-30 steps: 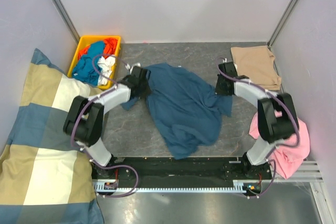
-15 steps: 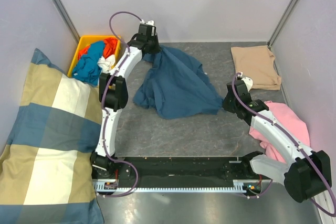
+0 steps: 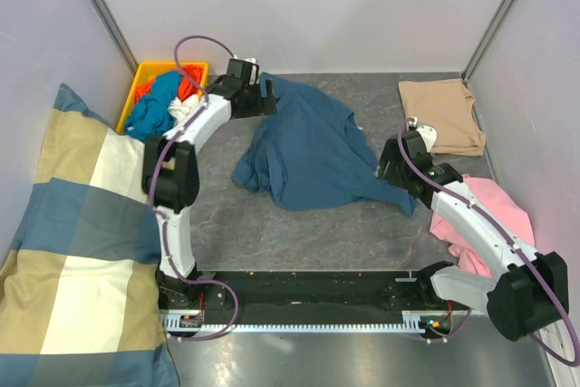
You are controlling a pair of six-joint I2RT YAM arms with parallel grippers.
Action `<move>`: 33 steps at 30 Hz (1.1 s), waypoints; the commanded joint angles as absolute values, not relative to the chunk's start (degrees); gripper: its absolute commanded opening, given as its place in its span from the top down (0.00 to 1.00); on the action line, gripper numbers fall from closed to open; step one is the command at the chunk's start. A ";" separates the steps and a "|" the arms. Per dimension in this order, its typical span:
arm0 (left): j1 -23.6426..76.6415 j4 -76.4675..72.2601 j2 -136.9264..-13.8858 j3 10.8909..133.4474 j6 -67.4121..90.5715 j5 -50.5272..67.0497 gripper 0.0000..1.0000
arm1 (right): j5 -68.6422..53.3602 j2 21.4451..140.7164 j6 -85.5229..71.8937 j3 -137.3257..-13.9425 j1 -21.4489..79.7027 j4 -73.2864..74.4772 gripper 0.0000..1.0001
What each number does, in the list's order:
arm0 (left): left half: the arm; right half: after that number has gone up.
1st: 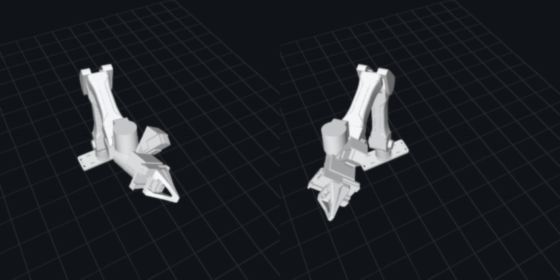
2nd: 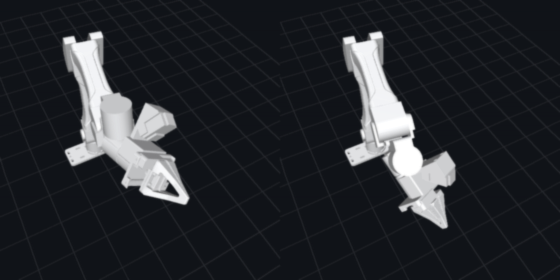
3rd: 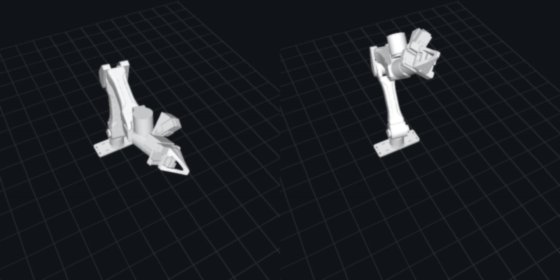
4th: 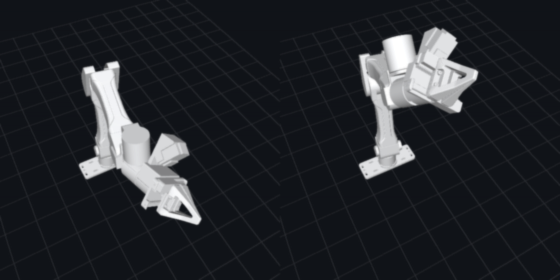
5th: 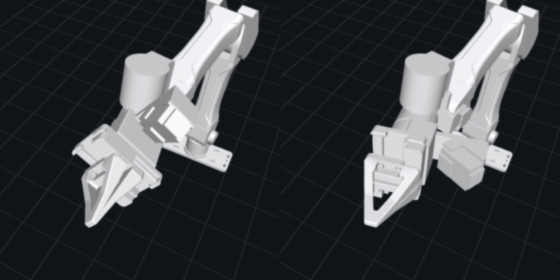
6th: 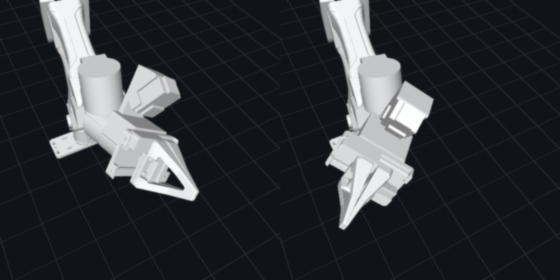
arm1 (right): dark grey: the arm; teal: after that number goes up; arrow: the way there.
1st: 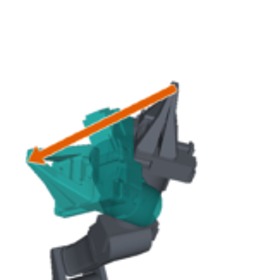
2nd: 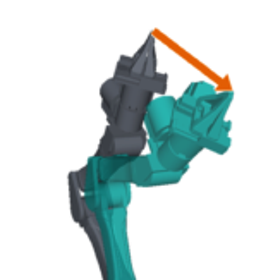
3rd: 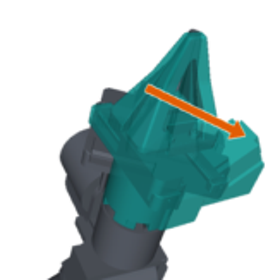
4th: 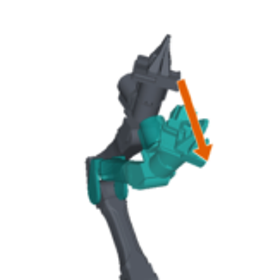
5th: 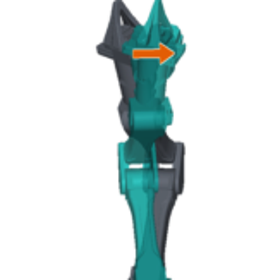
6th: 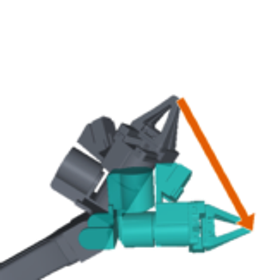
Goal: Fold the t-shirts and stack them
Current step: Flatten the tshirt out
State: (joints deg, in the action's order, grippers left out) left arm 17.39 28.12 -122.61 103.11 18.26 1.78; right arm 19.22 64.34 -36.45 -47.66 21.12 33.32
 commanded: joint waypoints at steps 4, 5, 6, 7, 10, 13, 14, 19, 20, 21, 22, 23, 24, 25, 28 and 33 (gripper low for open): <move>17.49 21.37 -94.00 80.37 23.63 2.80 0.00 | 20.48 73.38 -31.12 -56.51 21.18 26.46 0.21; 17.66 18.49 -91.95 76.68 24.77 3.60 0.00 | 20.22 74.69 -30.68 -57.12 21.18 24.19 0.20; 17.84 17.24 -90.02 69.77 27.05 4.65 0.00 | 20.13 77.75 -30.15 -58.96 21.09 23.30 0.20; 18.10 16.36 -86.52 66.74 28.11 4.57 0.00 | 20.21 79.61 -29.10 -60.37 21.18 23.03 0.20; 20.12 13.37 -82.72 57.15 31.11 2.82 0.00 | 18.20 85.24 -27.69 -65.12 21.18 22.85 0.19; 22.06 11.34 -80.34 51.25 33.57 1.06 0.00 | 15.82 86.84 -27.86 -66.01 21.18 22.15 0.19; 22.67 10.73 -79.98 50.28 34.53 0.62 0.00 | 15.56 86.75 -28.04 -65.74 21.18 21.71 0.19; 23.11 7.74 -81.82 48.95 36.21 0.26 0.00 | 15.82 84.47 -28.21 -60.92 21.18 20.74 0.18; 23.20 7.39 -82.26 49.74 36.56 0.18 0.00 | 16.08 84.11 -27.95 -59.60 21.18 20.57 0.18; 23.20 6.77 -83.14 50.09 36.65 0.35 0.00 | 16.26 83.42 -27.95 -59.07 21.18 20.57 0.18; 23.20 6.33 -83.41 50.53 36.82 0.44 0.00 | 16.35 83.15 -27.95 -58.63 21.18 20.57 0.18; 23.29 6.07 -83.67 50.89 37.00 0.87 0.00 | 16.35 82.97 -27.95 -57.84 21.18 20.57 0.18; 23.29 5.72 -83.93 51.76 37.18 1.14 0.00 | 16.35 82.53 -27.86 -57.48 21.18 20.57 0.18; 23.38 5.36 -84.02 52.29 37.26 1.32 0.00 | 16.43 82.44 -27.86 -57.13 21.18 20.57 0.18; 23.55 5.18 -85.34 54.66 37.18 1.84 0.00 | 16.52 82.27 -27.95 -56.25 21.09 20.57 0.18; 23.73 4.31 -89.90 58.53 36.74 2.46 0.04 | 16.08 82.27 -27.69 -55.90 21.18 20.65 0.18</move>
State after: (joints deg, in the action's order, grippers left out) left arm 23.35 7.70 -86.67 54.59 35.24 1.87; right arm 16.23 84.27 -28.45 -56.55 21.15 21.78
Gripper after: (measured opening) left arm 0.992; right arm 0.820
